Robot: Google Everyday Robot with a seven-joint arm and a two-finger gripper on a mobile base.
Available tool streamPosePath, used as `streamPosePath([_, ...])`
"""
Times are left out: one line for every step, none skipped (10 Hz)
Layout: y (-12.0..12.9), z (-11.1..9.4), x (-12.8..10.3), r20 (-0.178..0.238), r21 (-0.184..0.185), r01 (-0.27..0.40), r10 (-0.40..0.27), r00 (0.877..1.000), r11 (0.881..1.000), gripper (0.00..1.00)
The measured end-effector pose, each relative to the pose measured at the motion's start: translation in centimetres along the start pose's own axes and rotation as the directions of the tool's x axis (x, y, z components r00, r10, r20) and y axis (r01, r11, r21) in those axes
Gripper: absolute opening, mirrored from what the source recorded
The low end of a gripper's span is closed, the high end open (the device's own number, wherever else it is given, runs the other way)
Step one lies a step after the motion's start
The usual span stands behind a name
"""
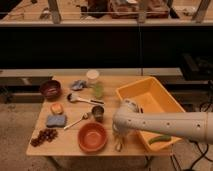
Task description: Place banana in plastic cup
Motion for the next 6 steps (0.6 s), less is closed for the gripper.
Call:
streamPosePath([-0.1, 0.0, -0.2, 0.006, 0.003, 0.001, -0.001, 1.0, 1.0, 0.25])
streamPosePath([-0.3, 0.0, -0.3, 0.013, 0.014, 0.007, -0.007, 1.0, 1.0, 0.25])
streamPosePath([-0.4, -0.6, -0.3, 0.018, 0.049, 0.008, -0.009, 1.0, 0.999, 0.25])
streamPosePath([-0.5, -1.4, -0.3, 0.014, 0.07, 0.011, -0.012, 1.0, 0.997, 0.25])
streamPosePath([-0.6, -2.6, -0.2, 0.008, 0.093, 0.016, -0.016, 1.0, 0.996, 0.25])
streamPosePath([-0.8, -4.8, -0.1, -0.009, 0.126, 0.023, -0.022, 1.0, 0.992, 0.25])
